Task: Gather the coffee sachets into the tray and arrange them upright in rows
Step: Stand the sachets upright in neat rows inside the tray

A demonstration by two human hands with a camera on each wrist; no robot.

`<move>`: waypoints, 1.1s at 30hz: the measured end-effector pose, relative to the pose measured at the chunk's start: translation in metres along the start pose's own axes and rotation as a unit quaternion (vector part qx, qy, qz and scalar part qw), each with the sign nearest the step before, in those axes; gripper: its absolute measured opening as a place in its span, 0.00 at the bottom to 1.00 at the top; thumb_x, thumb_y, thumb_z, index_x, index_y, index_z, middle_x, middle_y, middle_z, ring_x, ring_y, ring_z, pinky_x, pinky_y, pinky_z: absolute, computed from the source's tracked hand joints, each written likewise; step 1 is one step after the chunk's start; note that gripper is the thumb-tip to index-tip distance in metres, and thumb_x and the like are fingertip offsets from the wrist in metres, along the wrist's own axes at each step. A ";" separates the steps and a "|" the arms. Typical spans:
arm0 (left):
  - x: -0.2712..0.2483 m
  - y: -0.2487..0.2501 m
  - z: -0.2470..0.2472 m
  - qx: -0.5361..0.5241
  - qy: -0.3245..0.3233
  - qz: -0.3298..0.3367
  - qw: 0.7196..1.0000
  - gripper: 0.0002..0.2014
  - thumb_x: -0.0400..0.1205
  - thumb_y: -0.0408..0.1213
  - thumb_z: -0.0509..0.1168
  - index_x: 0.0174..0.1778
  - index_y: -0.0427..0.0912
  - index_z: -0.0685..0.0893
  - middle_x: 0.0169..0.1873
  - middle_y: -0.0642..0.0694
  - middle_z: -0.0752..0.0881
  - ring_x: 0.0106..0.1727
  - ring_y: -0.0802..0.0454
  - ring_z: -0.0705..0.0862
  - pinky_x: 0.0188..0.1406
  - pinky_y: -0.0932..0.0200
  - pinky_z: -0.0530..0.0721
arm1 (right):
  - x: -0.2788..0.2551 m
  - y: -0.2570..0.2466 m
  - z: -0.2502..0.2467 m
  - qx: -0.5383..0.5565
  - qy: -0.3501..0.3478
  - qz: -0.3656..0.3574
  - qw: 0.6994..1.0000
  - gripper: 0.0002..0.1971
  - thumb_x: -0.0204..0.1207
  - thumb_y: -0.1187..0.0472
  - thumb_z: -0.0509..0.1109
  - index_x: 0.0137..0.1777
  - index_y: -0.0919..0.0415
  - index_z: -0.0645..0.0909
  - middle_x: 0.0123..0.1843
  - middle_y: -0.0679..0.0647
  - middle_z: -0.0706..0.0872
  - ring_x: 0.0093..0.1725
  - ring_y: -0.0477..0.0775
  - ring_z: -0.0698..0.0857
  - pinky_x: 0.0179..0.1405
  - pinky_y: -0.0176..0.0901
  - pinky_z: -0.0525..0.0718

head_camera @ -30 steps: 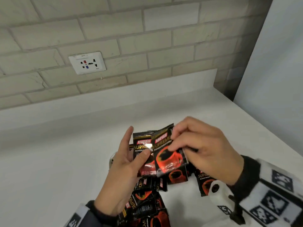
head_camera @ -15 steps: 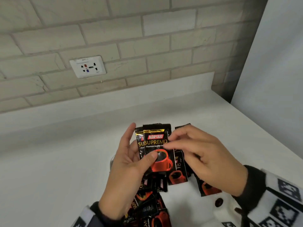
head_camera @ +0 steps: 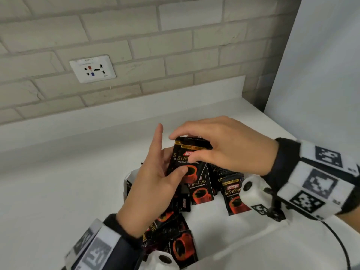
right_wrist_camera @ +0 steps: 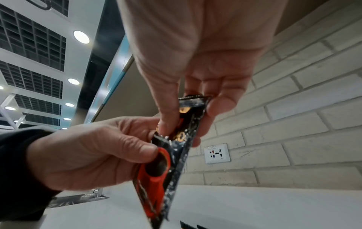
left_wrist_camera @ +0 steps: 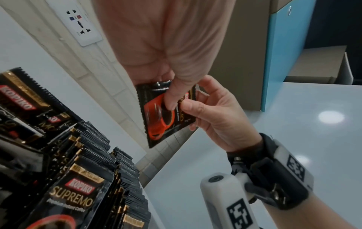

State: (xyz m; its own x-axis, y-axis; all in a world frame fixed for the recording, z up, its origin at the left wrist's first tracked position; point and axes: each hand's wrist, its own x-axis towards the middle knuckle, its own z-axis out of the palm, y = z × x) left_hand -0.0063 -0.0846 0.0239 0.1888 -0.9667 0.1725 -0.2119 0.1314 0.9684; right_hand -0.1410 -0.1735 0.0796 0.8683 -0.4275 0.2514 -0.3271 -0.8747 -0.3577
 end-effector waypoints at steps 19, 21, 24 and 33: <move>-0.030 -0.003 -0.052 0.107 0.060 -0.064 0.990 0.31 0.63 0.47 0.68 0.59 0.74 0.65 0.56 0.64 0.82 0.59 0.66 0.80 0.65 0.61 0.76 | 0.018 0.020 0.070 -0.288 -0.307 0.047 0.906 0.06 0.78 0.61 0.63 0.53 0.57 0.76 0.39 0.50 0.76 0.38 0.54 0.76 0.24 0.40 0.65; -0.031 -0.004 -0.053 0.106 0.053 -0.073 0.990 0.30 0.63 0.48 0.68 0.59 0.73 0.65 0.56 0.64 0.83 0.59 0.65 0.81 0.60 0.64 0.78 | 0.021 0.020 0.071 -0.320 -0.295 0.040 0.899 0.06 0.78 0.61 0.62 0.53 0.57 0.77 0.41 0.52 0.80 0.40 0.56 0.79 0.23 0.40 0.64; -0.030 -0.007 -0.054 0.105 0.048 -0.076 0.990 0.30 0.62 0.50 0.67 0.59 0.73 0.66 0.55 0.63 0.84 0.57 0.66 0.81 0.57 0.65 0.79 | 0.023 0.023 0.071 -0.360 -0.270 0.026 0.893 0.08 0.78 0.60 0.61 0.54 0.58 0.79 0.45 0.52 0.84 0.43 0.57 0.83 0.32 0.43 0.71; -0.026 -0.019 -0.044 0.209 -0.045 -0.080 0.974 0.26 0.76 0.42 0.68 0.60 0.74 0.65 0.59 0.69 0.77 0.62 0.71 0.74 0.56 0.73 0.72 | 0.013 0.025 0.075 -0.387 -0.242 -0.006 0.890 0.17 0.77 0.49 0.64 0.60 0.58 0.74 0.56 0.54 0.82 0.53 0.57 0.81 0.40 0.46 0.71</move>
State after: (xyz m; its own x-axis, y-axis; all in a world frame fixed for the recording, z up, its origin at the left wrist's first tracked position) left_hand 0.0353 -0.0524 0.0095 0.1712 -0.9852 -0.0090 -0.5615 -0.1051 0.8208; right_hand -0.1100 -0.1842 0.0064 0.8716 -0.4320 -0.2318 -0.3124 -0.8537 0.4166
